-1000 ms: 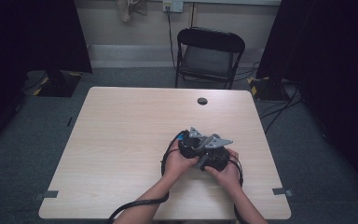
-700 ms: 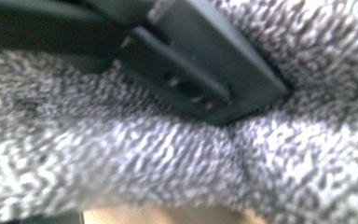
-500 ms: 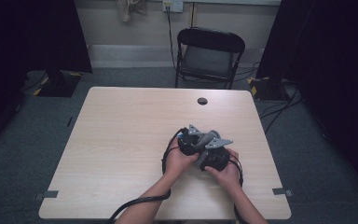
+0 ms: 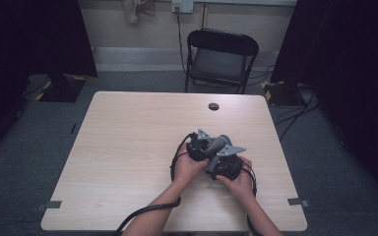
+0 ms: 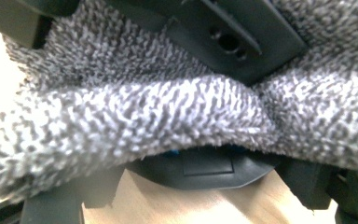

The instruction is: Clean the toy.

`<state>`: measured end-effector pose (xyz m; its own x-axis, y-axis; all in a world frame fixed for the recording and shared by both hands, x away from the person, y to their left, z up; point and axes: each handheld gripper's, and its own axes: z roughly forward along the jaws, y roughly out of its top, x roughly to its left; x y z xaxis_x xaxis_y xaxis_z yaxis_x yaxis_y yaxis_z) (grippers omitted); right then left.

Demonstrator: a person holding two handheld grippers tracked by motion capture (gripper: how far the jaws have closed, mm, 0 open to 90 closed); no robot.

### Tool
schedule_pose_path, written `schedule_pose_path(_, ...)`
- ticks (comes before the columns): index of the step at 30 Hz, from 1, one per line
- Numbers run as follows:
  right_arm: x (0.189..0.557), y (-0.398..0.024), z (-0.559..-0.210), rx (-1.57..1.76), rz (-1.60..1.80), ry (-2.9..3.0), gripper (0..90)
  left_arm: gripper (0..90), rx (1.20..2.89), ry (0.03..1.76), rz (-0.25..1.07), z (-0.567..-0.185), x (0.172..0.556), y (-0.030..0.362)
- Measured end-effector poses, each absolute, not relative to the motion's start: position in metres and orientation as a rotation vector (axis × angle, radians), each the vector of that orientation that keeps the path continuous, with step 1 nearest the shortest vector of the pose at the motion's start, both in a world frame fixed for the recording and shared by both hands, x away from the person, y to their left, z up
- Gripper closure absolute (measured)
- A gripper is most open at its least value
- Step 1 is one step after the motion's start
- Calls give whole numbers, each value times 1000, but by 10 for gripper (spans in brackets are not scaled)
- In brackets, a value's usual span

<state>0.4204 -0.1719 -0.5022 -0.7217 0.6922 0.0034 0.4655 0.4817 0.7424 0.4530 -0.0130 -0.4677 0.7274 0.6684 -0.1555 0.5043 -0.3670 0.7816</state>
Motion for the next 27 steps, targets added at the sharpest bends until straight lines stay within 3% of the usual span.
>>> schedule_pose_path(27, 420, -172, -502, 981, 1085, 2435, 241, 740, 2016, 926, 314, -472, 469, 10)
